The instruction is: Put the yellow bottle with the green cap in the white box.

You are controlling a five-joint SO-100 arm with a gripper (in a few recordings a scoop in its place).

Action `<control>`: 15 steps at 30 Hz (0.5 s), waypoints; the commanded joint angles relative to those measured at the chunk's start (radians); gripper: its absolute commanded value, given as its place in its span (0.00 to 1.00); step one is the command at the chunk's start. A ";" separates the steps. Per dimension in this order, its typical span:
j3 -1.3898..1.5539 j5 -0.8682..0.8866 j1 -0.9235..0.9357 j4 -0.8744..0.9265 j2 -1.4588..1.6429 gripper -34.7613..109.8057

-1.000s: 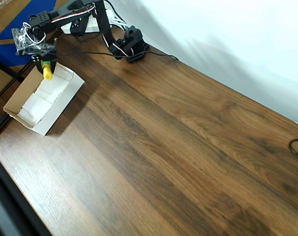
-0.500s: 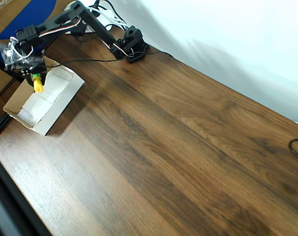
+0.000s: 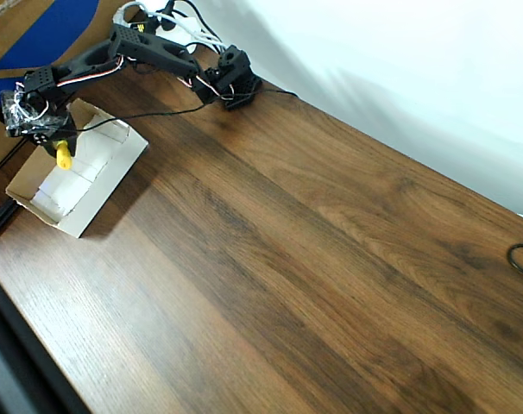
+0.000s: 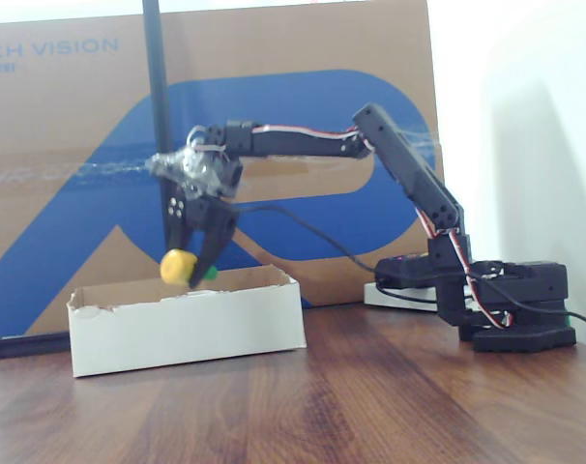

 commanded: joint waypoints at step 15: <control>0.055 0.025 0.011 0.025 0.176 0.29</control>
